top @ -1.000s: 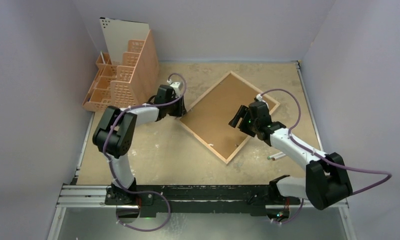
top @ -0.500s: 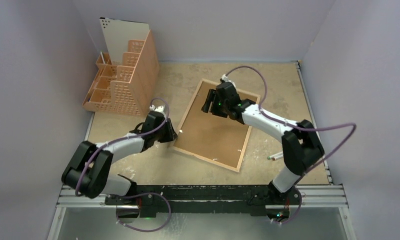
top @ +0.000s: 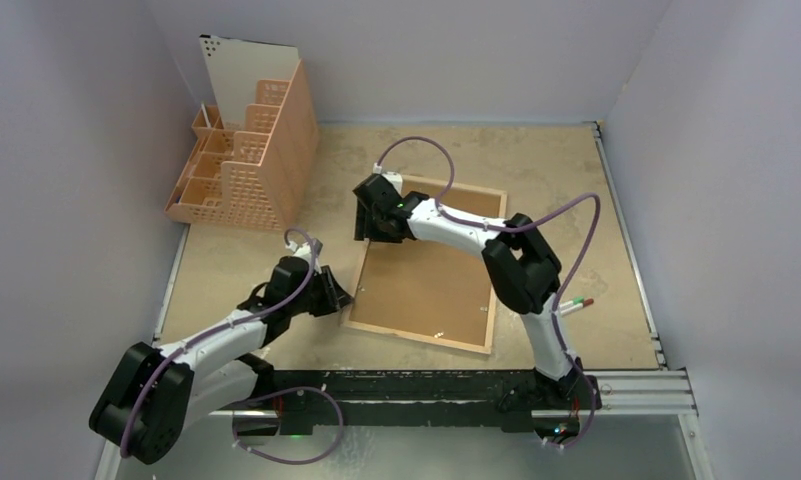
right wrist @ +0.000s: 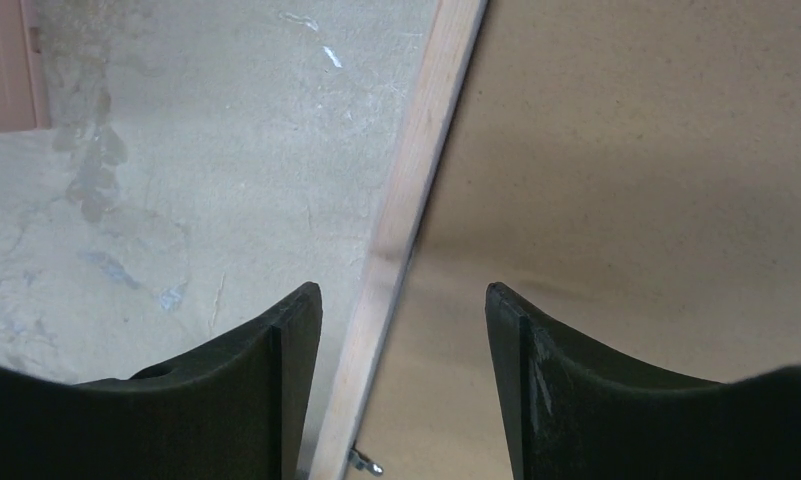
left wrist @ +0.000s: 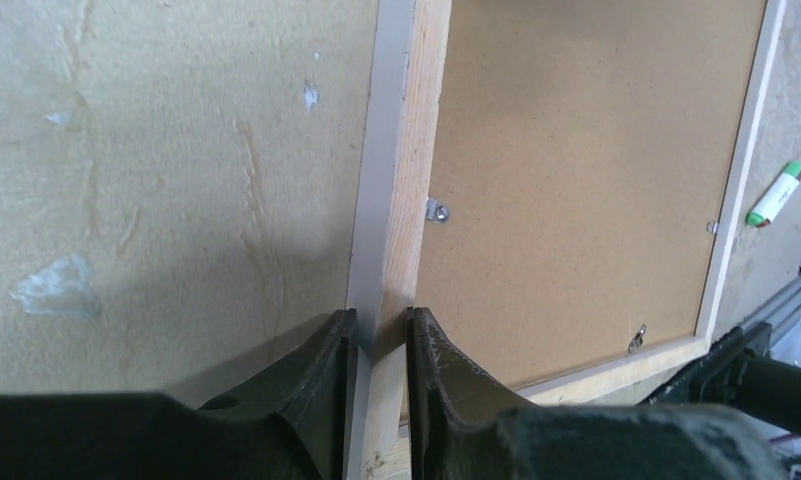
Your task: Put the photo into the frame
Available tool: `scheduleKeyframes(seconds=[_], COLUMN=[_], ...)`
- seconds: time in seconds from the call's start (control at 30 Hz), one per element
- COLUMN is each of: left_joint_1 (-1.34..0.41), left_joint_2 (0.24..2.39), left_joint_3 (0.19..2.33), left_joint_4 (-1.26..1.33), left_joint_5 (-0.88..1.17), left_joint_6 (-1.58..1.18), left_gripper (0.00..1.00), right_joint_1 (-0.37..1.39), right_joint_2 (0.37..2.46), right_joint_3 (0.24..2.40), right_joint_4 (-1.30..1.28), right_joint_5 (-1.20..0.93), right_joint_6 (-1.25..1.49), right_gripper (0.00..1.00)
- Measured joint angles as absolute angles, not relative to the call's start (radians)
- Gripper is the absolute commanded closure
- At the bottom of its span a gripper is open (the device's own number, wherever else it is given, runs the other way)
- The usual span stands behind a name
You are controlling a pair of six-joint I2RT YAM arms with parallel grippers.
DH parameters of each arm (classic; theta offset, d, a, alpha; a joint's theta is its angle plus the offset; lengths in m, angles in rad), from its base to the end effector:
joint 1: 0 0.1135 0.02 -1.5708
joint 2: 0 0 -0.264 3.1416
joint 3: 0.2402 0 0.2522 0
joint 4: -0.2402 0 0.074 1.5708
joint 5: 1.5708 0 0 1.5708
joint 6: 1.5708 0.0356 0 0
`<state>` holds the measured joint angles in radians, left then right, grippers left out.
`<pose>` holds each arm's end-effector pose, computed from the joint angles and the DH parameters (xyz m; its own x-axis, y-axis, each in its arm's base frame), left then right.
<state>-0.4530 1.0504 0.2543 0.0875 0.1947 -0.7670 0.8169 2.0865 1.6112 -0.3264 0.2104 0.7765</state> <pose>0.1639 -0.0875 0.1386 -0.8109 -0.3625 -0.4593 -0.0018 0.7865 -0.6176 0.3279 0.3384 0.2062 -0.7808 0.1696 -0.6013 -0.0930 0.9202 0.3803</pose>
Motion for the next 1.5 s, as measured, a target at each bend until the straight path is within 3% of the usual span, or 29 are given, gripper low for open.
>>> scheduleKeyframes(seconds=[0.63,0.93,1.13,1.5], left_joint_1=[-0.453,-0.453,-0.453,-0.452], left_joint_2=[0.978,0.975,0.958,0.944], left_joint_3=[0.163,0.152,0.152,0.204], left_joint_4=[0.163,0.165,0.17,0.1], left_joint_5=[0.292,0.282,0.283,0.263], left_joint_6=[-0.783,-0.813,-0.836,-0.866], left_gripper=[0.71,0.61,0.46,0.34], right_joint_1=[0.914,0.922,0.925,0.916], right_joint_2=[2.324,2.339,2.339,2.32], right_joint_3=[1.945,1.972,1.976,1.979], right_joint_4=[-0.611,-0.653,-0.654,-0.667], right_joint_5=[0.452,0.478,0.467,0.364], right_joint_6=[0.808,0.835,0.856,0.871], right_gripper=[0.5,0.72,1.0,1.0])
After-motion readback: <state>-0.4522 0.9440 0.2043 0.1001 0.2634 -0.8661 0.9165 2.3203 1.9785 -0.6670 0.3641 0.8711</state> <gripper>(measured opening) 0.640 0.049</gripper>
